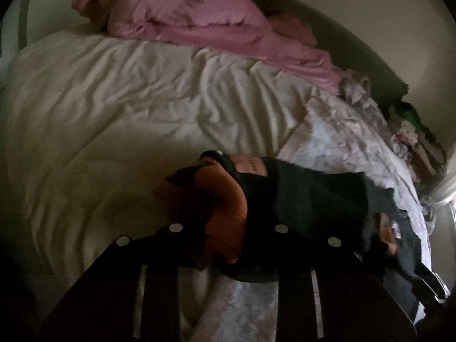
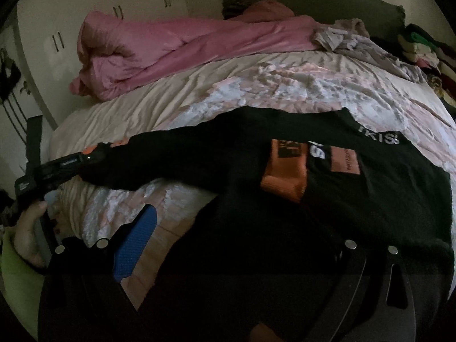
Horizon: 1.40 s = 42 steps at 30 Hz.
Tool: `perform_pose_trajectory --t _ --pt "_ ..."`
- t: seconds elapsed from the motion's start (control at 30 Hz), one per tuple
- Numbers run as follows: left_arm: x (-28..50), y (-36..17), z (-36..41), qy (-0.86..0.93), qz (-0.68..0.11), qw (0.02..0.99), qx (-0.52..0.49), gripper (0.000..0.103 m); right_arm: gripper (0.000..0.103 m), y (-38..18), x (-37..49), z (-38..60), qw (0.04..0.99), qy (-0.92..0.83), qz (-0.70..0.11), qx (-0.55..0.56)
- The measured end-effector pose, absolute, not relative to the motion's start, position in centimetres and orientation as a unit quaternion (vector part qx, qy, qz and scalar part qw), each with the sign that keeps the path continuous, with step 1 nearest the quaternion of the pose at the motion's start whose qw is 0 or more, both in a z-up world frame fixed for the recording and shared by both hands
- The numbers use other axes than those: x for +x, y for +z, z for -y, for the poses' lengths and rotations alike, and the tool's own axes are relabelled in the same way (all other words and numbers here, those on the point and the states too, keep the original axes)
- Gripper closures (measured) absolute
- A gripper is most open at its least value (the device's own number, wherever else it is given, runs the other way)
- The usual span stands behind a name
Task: Fold small clothes
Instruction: 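Close the left gripper on the sleeve cuff and lift it, then carry the sleeve with the left gripper across the shirt and release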
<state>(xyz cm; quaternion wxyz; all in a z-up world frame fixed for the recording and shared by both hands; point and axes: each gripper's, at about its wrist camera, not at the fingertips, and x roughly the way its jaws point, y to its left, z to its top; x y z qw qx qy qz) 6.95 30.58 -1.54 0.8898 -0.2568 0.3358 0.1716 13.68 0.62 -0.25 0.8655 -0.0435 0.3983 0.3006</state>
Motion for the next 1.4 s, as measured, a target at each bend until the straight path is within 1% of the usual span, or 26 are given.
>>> perform_pose_trajectory --t 0.27,0.7,1.17,1.4 --pt "6.8 2.2 -27.1 0.117 -0.304 0.91 -0.257 0.086 0.005 0.9 13.7 2.5 0.876 0.286 -0.389 -0.015" --pt "7.7 6.9 -19.9 0.045 -0.274 0.936 -0.217 0.086 0.005 2.6 13.4 7.5 0.893 0.253 -0.372 0.022" --pt "10.6 10.0 -11.5 -0.024 -0.268 0.948 -0.17 0.086 0.005 3.7 13.3 13.7 0.909 0.222 -0.346 0.07" --pt "12.3 10.2 -7.7 -0.056 -0.279 0.947 -0.147 0.086 0.005 3.7 13.9 17.8 0.913 0.201 -0.338 0.107"
